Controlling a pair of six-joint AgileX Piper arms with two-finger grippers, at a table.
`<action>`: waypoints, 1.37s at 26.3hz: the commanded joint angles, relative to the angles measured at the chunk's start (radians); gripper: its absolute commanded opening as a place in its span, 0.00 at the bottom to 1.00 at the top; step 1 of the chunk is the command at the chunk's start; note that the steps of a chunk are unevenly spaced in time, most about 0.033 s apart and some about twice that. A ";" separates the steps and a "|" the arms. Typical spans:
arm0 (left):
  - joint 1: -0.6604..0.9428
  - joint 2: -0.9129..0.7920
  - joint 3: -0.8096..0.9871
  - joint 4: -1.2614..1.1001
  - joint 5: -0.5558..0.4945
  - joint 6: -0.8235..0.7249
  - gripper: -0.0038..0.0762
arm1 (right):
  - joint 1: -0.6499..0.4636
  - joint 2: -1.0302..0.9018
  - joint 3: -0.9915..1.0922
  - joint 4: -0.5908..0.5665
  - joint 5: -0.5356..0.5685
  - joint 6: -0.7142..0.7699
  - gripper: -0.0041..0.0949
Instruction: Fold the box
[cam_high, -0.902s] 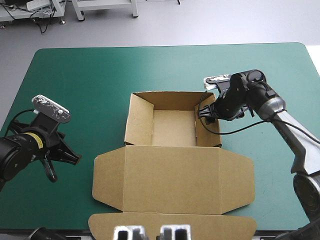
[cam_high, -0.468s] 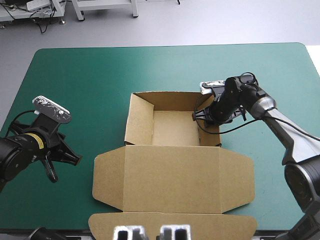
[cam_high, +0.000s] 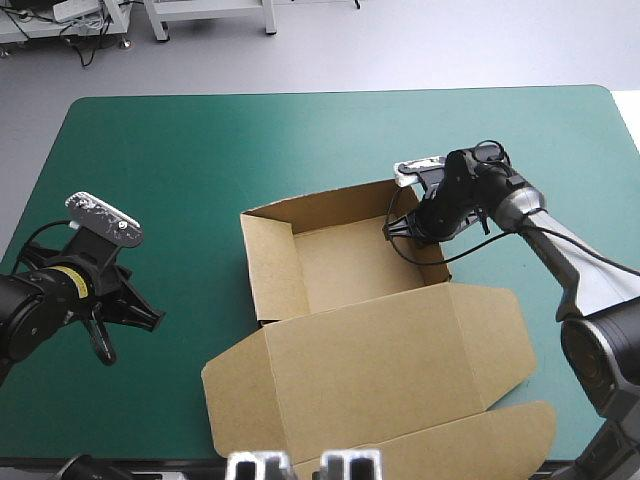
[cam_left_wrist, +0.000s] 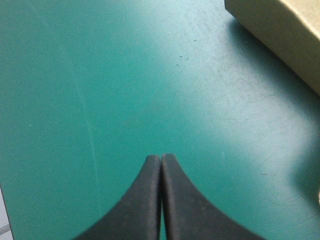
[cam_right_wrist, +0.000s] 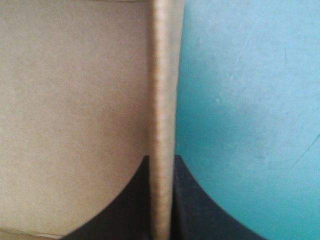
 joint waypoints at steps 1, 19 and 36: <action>-0.004 -0.011 -0.024 -0.002 0.036 -0.010 0.04 | 0.000 -0.047 -0.084 -0.005 0.000 -0.032 0.02; -0.004 -0.011 -0.024 -0.004 0.038 -0.010 0.04 | -0.182 -0.047 -0.365 -0.382 0.057 -0.032 0.02; -0.004 -0.011 -0.024 -0.034 0.036 -0.010 0.04 | -0.713 0.076 -0.365 -0.226 -0.033 -0.125 0.02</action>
